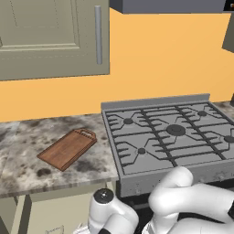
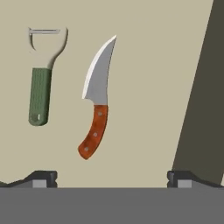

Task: Open the drawer on the left and place the cutting tools on the cutting board.

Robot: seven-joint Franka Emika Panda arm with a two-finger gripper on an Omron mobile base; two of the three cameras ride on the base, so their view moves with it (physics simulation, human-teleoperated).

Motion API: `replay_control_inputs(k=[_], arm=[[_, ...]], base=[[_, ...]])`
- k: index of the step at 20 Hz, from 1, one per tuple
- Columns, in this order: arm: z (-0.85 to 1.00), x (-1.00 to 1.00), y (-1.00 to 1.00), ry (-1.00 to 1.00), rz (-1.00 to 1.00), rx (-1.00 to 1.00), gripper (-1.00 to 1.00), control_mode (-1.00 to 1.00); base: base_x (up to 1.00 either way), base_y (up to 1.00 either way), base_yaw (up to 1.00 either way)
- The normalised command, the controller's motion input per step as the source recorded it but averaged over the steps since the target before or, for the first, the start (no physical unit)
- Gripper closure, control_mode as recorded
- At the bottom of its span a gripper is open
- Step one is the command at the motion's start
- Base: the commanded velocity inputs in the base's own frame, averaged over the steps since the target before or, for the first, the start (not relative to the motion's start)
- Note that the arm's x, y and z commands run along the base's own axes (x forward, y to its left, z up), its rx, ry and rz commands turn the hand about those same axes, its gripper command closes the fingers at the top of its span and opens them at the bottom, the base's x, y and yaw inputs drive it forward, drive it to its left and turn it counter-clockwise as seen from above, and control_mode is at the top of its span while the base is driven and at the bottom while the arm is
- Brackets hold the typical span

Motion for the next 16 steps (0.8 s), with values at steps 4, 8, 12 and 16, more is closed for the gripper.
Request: replay_control_inputs(k=[4, 8, 12, 16], arm=[[-0.19, 0.06, 0.24, 0.0, 0.0, 0.0, -1.0, -1.0], [-0.2, 0.03, 0.2, 0.0, 0.0, 0.0, -1.0, -1.0], [-0.24, 0.0, 0.15, 0.0, 0.0, 0.0, -1.0, -1.0], [-0.32, 0.0, 0.05, 0.0, 0.0, 0.0, -1.0, -1.0]], base=[[0.0, 0.0, 0.0], [0.0, 0.0, 0.0], [0.0, 0.0, 0.0], [0.0, 0.0, 0.0]])
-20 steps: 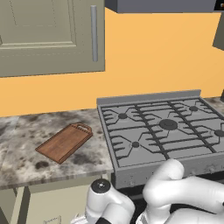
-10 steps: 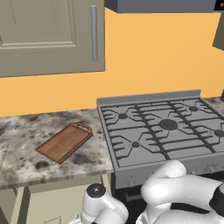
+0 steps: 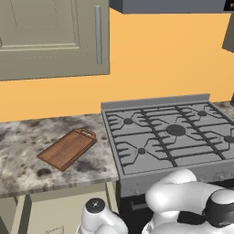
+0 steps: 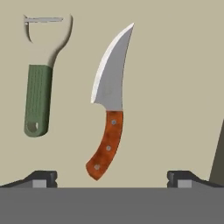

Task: Open the drawer on the left and place the cutting tools on the cutting board.

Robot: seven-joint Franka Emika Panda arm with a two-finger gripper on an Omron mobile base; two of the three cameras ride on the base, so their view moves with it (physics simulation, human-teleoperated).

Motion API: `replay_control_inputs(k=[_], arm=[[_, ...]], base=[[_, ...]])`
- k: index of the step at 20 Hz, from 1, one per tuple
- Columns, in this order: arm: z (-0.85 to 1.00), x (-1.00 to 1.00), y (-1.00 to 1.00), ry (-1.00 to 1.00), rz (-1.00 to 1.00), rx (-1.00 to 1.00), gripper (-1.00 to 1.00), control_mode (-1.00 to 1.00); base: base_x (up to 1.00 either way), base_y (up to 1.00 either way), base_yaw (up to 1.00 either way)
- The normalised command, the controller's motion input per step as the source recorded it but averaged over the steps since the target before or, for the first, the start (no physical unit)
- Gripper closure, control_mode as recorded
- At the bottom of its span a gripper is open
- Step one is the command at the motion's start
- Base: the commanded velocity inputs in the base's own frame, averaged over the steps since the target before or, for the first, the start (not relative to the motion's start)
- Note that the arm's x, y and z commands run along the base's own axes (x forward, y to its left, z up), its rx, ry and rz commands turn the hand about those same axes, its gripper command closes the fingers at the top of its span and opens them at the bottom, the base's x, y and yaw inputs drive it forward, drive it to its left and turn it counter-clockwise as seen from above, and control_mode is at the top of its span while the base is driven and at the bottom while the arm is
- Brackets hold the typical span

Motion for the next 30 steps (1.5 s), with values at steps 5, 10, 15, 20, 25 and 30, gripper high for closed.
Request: replay_control_inputs(k=[5, 10, 15, 20, 25, 30], arm=[[-0.31, 0.0, 0.0, 0.0, 0.0, 0.0, -1.0, -1.0], [-0.23, 0.0, 0.0, 0.0, 0.0, 0.0, -1.0, -1.0], [-0.22, 0.0, 0.08, 0.0, 0.0, 0.0, -1.0, -1.0], [-0.23, 0.0, 0.14, 0.0, 0.0, -0.01, -1.0, -1.0], [-0.22, 0.0, 0.16, 0.0, 0.0, 0.0, -1.0, -1.0], [-0.24, 0.0, 0.13, 0.0, 0.0, -0.01, -1.0, -1.0]], base=[[0.0, 0.0, 0.0], [0.0, 0.0, 0.0], [0.0, 0.0, 0.0], [0.0, 0.0, 0.0], [0.0, 0.0, 0.0], [0.0, 0.0, 0.0]])
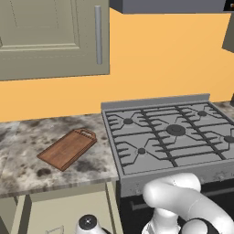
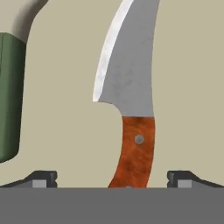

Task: Open the drawer on the left and place the cutting tools on the cutting board.

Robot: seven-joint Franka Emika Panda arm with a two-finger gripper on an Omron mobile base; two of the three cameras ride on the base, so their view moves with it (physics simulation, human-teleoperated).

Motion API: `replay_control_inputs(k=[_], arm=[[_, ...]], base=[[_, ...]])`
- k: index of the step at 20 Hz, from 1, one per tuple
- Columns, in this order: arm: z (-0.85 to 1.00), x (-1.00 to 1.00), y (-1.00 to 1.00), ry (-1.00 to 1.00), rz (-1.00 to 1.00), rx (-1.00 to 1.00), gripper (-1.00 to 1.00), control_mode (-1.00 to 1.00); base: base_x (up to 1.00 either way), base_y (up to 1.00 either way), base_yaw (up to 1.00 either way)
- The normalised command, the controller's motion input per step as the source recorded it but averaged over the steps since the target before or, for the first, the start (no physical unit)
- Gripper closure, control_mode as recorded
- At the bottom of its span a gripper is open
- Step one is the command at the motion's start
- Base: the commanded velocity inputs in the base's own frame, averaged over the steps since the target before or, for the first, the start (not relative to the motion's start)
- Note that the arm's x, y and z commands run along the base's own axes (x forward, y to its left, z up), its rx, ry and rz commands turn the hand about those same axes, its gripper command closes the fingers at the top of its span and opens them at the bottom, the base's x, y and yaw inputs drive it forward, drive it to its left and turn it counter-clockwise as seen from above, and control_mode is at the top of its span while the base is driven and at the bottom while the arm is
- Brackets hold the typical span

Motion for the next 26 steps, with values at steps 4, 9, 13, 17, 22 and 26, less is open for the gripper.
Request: replay_control_inputs(k=[4, 9, 13, 17, 22, 26], arm=[[-0.29, 0.0, 0.12, 0.0, 0.0, -0.02, -1.0, -1.0], [-0.27, 0.0, 0.1, 0.0, 0.0, -0.01, -1.0, -1.0], [-0.01, 0.0, 0.0, 0.0, 0.0, 0.0, -1.0, -1.0], [-0.17, -0.27, -0.21, 0.0, 0.0, -0.04, -1.0, -1.0], [-0.59, -0.38, -0.21, -0.06, 0.0, -0.09, -1.0, -1.0], [-0.08, -0.04, -0.03, -0.01, 0.0, 0.0, 1.0, -1.0]], base=[[0.0, 0.0, 0.0], [0.0, 0.0, 0.0], [0.0, 0.0, 0.0], [0.0, 0.0, 0.0], [0.0, 0.0, 0.0], [0.0, 0.0, 0.0]])
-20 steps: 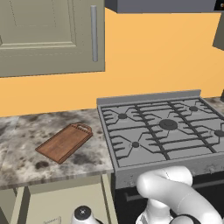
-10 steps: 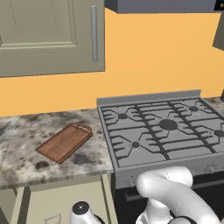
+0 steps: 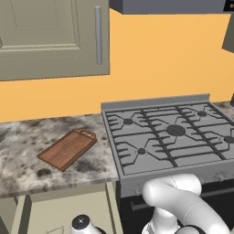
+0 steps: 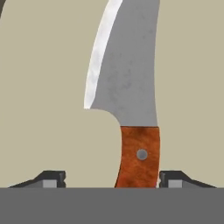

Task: Open the drawer on the left and place the cutting tools on the cutting board.

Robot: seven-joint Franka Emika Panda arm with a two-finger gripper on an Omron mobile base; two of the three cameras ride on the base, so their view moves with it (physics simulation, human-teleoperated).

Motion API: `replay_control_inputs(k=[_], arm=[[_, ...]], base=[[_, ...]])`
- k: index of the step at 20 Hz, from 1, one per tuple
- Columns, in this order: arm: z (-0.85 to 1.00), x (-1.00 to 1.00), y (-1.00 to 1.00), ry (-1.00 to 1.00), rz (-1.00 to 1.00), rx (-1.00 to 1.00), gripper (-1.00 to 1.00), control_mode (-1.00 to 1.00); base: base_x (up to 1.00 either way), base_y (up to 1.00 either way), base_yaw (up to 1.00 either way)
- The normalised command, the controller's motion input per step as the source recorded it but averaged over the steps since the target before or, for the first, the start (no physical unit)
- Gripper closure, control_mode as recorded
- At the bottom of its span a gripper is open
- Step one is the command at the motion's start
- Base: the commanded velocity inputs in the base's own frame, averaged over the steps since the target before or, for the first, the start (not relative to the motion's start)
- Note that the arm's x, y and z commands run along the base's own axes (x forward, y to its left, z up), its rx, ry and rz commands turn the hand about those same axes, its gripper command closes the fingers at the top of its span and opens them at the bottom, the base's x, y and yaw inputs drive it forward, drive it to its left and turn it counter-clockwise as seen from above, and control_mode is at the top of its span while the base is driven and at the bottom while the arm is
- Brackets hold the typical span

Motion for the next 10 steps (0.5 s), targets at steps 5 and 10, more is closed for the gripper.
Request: replay_control_inputs(k=[5, 10], arm=[[0.0, -0.18, -0.01, -0.01, 0.0, 0.0, 1.0, -1.0], [0.5, -0.21, 0.0, -0.13, -0.05, 0.09, 1.0, -1.0]], base=[[0.0, 0.0, 0.0], [0.0, 0.0, 0.0]])
